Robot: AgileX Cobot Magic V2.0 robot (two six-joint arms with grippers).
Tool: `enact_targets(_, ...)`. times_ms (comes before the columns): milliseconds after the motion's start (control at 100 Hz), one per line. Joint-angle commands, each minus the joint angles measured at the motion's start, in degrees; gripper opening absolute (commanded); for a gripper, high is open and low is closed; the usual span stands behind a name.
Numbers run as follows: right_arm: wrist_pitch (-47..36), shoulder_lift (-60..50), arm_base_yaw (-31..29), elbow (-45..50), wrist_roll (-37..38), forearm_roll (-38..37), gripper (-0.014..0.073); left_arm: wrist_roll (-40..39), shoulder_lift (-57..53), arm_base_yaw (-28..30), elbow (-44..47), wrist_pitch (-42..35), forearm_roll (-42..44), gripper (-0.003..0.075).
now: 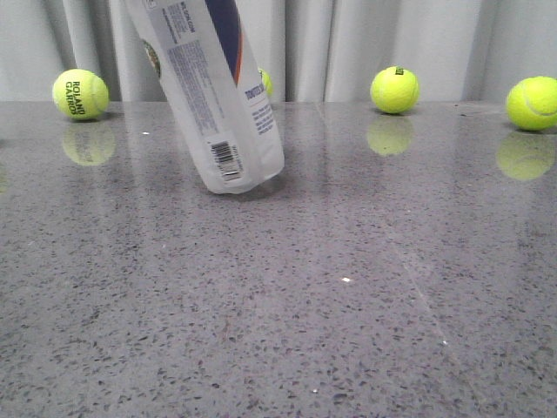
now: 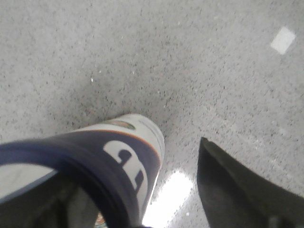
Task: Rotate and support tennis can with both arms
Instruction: 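Tilt the can upright with the left gripper, lowering its base to the table, then open the left gripper and raise it off the standing can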
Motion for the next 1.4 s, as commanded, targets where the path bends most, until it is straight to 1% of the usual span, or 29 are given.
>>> enact_targets(0, -3.6, 0.7, 0.0, -1.4, -0.2, -3.0, -0.0067, -0.6, -2.1, -0.4, -3.3, 1.1, -2.9, 0.0407)
enact_targets(220, -3.6, 0.7, 0.0, -1.4, -0.2, -3.0, -0.0067, 0.3, -1.6, -0.4, -4.7, 1.1, -7.4, 0.0407)
enact_targets(420, -3.7, 0.7, 0.0, -1.4, -0.2, -3.0, -0.0067, 0.4, -1.6, -0.7, -4.7, 1.1, -7.7, 0.0407)
enact_targets(690, -3.7, 0.7, 0.0, -1.4, -0.2, -3.0, -0.0067, 1.7, -1.6, -0.7, -6.1, 1.0, -10.8, 0.0407)
enact_targets(790, -3.7, 0.7, 0.0, -1.4, -0.2, -3.0, -0.0067, 1.7, -2.9, -0.5, -6.2, -1.3, -11.1, 0.0403)
enact_targets(840, -3.7, 0.7, 0.0, -1.4, -0.2, -3.0, -0.0067, 1.7, -3.9, -0.5, -6.2, -2.4, -11.5, 0.0379)
enact_targets(910, -3.6, 0.7, 0.0, -1.4, -0.2, -3.0, -0.0067, 1.6, -5.6, -0.5, -6.1, -4.4, -11.5, 0.03)
enact_targets(1090, -3.6, 0.7, 0.0, -1.4, -0.2, -3.0, -0.0067, 1.5, -11.2, -0.5, -1.9, -10.2, -11.5, -0.0014)
enact_targets(1260, -3.6, 0.7, 0.0, -1.4, -0.2, -3.0, -0.0067, 1.5, -17.7, -0.5, 5.6, -15.3, -11.2, -0.002)
enact_targets(1390, -3.6, 0.7, 0.0, -1.4, -0.2, -3.0, -0.0067, 1.5, -21.6, -0.5, 12.4, -18.3, -8.4, -0.002)
